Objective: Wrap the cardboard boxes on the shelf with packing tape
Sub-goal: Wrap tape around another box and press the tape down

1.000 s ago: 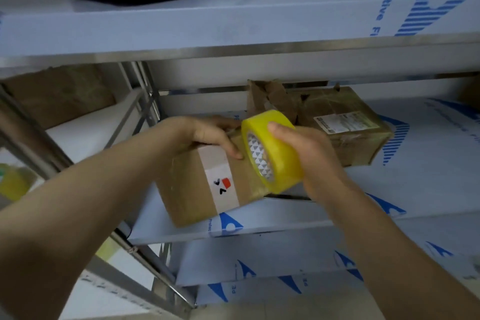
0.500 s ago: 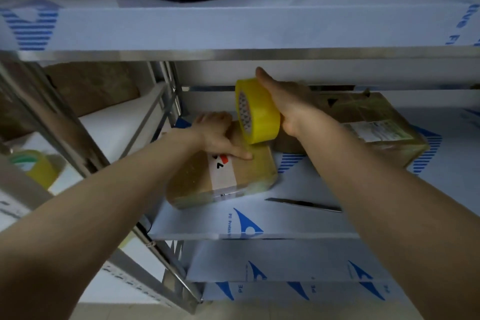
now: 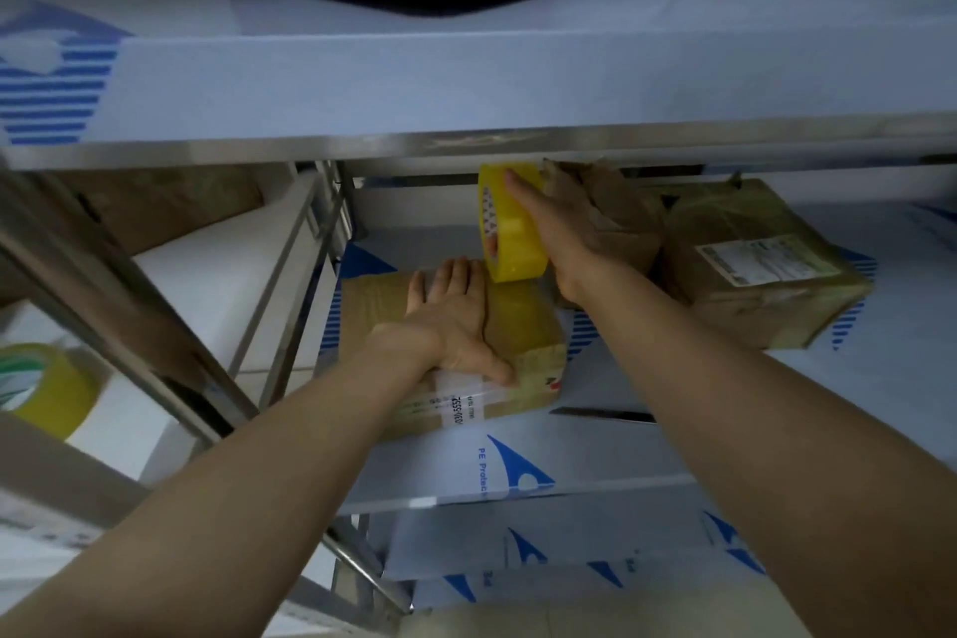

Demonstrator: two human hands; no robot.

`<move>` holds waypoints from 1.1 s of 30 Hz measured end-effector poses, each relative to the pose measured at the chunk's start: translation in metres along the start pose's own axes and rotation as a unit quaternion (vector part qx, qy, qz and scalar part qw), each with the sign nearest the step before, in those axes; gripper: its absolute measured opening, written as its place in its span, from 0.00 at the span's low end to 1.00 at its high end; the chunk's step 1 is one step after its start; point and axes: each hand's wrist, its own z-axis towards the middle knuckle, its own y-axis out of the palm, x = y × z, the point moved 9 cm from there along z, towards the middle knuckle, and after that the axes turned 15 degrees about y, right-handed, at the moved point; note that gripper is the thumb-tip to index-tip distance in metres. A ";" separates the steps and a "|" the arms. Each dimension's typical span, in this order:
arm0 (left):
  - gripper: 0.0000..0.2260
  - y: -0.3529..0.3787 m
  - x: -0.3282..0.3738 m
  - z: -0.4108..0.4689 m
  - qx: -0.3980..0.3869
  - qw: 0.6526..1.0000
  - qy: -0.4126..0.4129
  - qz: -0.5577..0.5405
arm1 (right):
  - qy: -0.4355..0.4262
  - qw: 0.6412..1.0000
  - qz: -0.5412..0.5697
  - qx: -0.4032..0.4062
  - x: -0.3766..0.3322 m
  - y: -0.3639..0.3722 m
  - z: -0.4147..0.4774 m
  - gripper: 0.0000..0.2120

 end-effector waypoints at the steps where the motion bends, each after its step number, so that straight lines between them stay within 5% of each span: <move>1: 0.62 0.001 0.001 -0.001 0.005 1.000 0.000 0.004 | -0.002 1.000 -0.004 0.005 -0.001 0.001 -0.008 0.11; 13: 0.62 -0.003 0.003 -0.008 0.034 0.999 -0.023 0.007 | 0.058 0.997 -0.051 0.011 0.077 -0.039 -0.114 0.14; 23: 0.59 -0.003 0.003 -0.009 -0.011 1.000 -0.028 0.004 | 0.099 0.993 0.061 0.026 0.160 -0.043 -0.114 0.14; 27: 0.42 -0.010 0.010 0.000 -0.088 0.977 -0.016 -0.194 | 0.114 0.990 0.084 0.014 0.165 -0.042 -0.110 0.11; 29: 0.48 -0.027 0.006 0.026 -0.008 0.982 -0.045 -0.181 | 0.121 0.988 0.095 0.012 0.169 -0.041 -0.107 0.10; 33: 0.40 -0.042 0.017 0.066 0.076 0.993 -0.077 -0.049 | 0.118 0.990 0.078 0.016 0.171 -0.043 -0.100 0.15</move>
